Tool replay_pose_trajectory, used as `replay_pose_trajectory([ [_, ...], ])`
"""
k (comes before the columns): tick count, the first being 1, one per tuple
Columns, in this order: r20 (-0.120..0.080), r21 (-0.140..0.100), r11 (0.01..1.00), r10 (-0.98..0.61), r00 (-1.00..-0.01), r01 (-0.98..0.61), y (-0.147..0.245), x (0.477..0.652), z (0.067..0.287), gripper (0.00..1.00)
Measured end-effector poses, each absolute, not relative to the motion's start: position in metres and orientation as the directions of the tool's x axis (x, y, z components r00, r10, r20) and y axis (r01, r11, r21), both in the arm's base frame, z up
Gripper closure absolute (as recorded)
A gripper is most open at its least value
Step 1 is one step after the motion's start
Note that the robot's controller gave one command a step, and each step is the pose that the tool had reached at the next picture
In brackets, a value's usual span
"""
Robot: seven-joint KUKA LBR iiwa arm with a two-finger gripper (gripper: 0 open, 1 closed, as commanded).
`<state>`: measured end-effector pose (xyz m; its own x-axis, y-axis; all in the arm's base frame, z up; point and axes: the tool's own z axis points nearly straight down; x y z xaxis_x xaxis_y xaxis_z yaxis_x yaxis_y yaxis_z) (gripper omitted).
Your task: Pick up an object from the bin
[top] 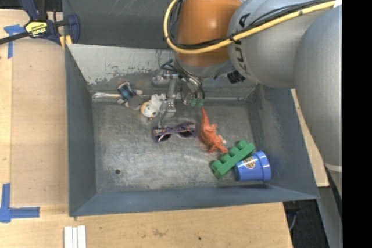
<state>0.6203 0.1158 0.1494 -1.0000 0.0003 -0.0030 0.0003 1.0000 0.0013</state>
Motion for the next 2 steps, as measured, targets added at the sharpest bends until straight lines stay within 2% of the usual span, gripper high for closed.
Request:
replay_pose_trajectory([
  [1,-0.046,0.009,0.999,0.052,-0.998,0.051,0.0582,0.6098,0.0868,0.0],
  [2,-0.013,0.002,0.999,0.046,-0.999,0.046,0.0597,0.6027,0.0823,0.0],
])
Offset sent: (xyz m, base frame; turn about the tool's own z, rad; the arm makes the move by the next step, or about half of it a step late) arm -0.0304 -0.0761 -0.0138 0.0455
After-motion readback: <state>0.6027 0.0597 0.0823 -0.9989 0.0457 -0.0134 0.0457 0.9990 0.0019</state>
